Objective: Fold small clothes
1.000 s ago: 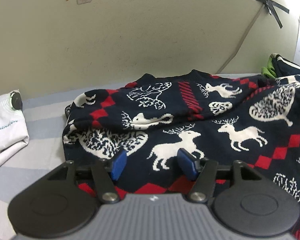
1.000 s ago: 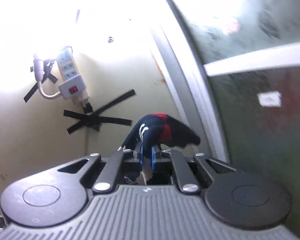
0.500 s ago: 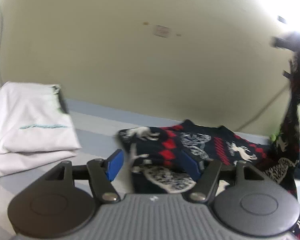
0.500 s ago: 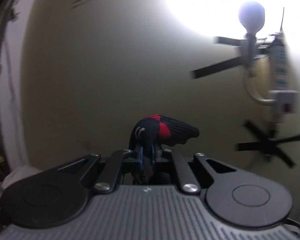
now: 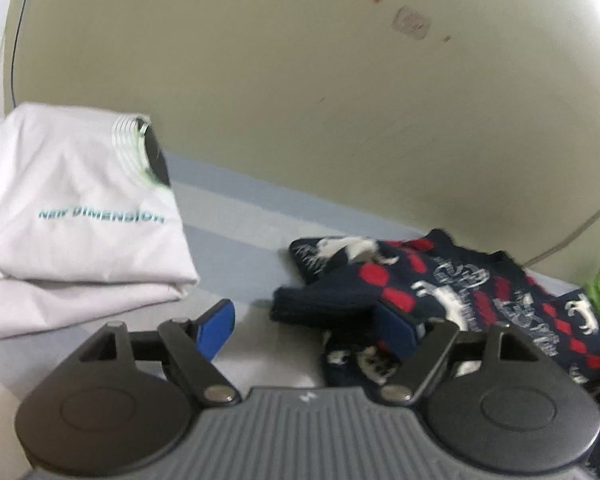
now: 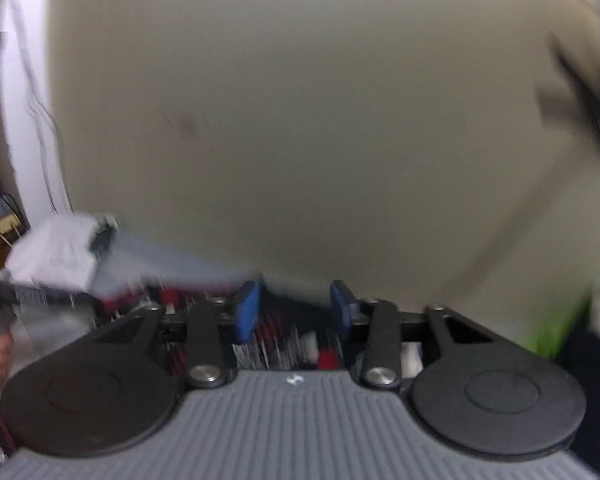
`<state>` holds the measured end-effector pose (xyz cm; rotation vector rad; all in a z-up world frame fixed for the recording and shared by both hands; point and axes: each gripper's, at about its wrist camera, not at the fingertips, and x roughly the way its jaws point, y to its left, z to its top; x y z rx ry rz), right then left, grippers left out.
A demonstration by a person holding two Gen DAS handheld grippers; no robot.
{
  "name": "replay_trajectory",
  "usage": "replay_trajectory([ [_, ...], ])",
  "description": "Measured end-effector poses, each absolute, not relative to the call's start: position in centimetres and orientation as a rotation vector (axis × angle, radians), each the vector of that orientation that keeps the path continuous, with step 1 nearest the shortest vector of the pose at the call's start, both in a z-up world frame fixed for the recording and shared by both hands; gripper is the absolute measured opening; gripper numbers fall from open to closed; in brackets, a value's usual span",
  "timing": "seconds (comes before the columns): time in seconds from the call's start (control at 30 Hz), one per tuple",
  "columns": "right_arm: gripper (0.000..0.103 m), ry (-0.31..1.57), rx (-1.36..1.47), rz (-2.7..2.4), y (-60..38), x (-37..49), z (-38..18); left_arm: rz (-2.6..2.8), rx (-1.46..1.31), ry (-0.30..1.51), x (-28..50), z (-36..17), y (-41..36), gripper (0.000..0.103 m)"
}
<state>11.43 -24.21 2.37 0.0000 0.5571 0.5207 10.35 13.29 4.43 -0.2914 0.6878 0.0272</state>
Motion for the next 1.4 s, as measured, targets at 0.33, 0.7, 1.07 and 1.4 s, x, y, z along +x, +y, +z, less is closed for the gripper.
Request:
replay_trajectory([
  [0.33, 0.032, 0.571, -0.06, 0.339, -24.5, 10.8, 1.4, 0.018, -0.42, 0.658, 9.5, 3.4, 16.3, 0.077],
  [0.7, 0.038, 0.488, -0.35, 0.766, -5.2, 7.9, 3.2, 0.072, -0.47, 0.551, 8.0, 4.7, 19.2, 0.076],
  [1.07, 0.012, 0.525, -0.576, 0.744, 5.7, 10.2, 0.0, 0.108, -0.53, 0.514, 7.5, 5.8, 21.3, 0.076],
  [1.4, 0.015, 0.52, 0.043, 0.563, -12.5, 13.5, 6.1, 0.047, -0.466, 0.515, 7.9, 5.8, 19.2, 0.077],
])
